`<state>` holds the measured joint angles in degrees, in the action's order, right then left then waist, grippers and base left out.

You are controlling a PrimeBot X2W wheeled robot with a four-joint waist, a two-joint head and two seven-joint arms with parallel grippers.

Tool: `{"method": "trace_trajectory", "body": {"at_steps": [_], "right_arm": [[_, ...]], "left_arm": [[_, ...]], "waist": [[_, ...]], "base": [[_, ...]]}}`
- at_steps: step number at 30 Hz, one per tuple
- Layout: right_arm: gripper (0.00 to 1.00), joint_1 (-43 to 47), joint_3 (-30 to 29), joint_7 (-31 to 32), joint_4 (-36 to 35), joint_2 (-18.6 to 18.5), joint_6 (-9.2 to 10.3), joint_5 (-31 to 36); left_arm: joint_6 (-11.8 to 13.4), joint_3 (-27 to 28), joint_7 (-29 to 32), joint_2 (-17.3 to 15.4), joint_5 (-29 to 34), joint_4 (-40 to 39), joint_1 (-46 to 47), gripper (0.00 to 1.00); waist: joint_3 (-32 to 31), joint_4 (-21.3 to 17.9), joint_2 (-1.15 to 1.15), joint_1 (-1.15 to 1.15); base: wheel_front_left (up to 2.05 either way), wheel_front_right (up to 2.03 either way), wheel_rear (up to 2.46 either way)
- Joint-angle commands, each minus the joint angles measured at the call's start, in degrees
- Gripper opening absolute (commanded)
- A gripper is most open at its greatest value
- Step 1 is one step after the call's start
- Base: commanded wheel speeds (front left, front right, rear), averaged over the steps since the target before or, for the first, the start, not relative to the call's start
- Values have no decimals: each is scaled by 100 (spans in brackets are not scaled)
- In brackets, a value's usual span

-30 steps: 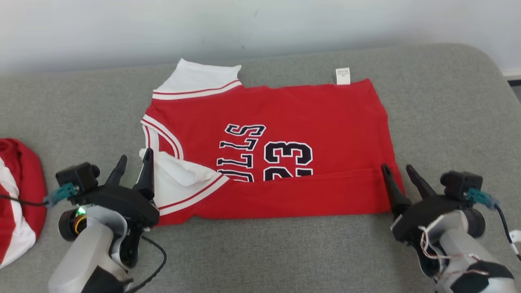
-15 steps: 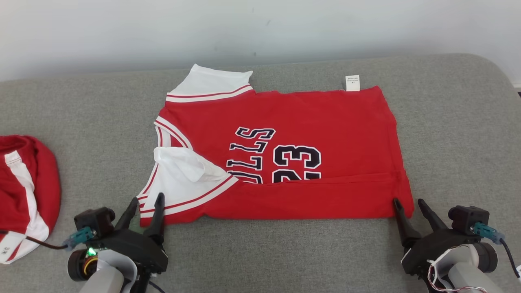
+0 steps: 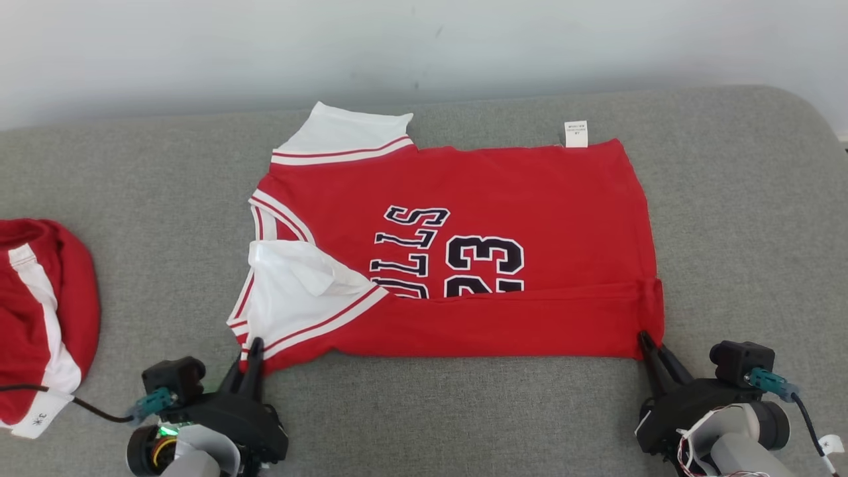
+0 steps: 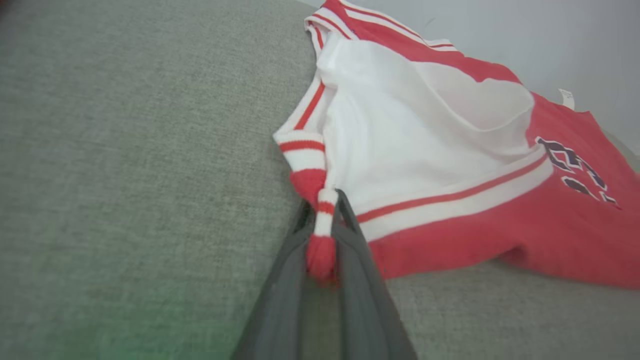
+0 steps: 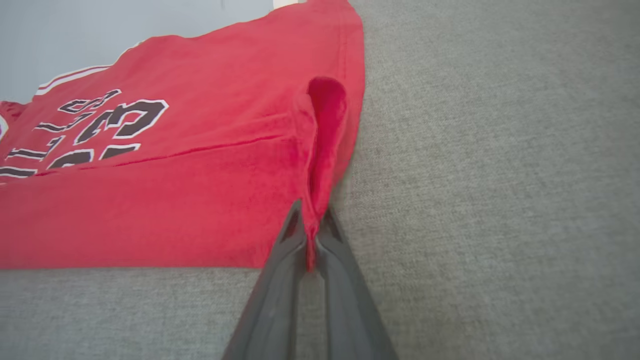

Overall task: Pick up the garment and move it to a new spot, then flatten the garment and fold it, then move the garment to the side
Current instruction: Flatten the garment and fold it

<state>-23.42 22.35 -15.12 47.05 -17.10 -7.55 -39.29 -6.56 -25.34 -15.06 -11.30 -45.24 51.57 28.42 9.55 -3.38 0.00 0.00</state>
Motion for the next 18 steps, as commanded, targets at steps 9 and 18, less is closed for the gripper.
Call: {"method": "trace_trajectory", "body": {"at_steps": [9, 18], "right_arm": [[0, 652, -289, -5, -271, -135, 14, -206], [0, 1414, -526, 111, -773, -371, 14, -249]], "left_arm": [[-70, 98, -11, 45, -189, -236, -585, 0], [79, 170, -12, -43, -239, -1107, -1564, 0]], "waist": [[-563, 90, 0, 0], [-655, 41, 0, 0]], "base": [[0, 0, 0], [0, 0, 0]]}}
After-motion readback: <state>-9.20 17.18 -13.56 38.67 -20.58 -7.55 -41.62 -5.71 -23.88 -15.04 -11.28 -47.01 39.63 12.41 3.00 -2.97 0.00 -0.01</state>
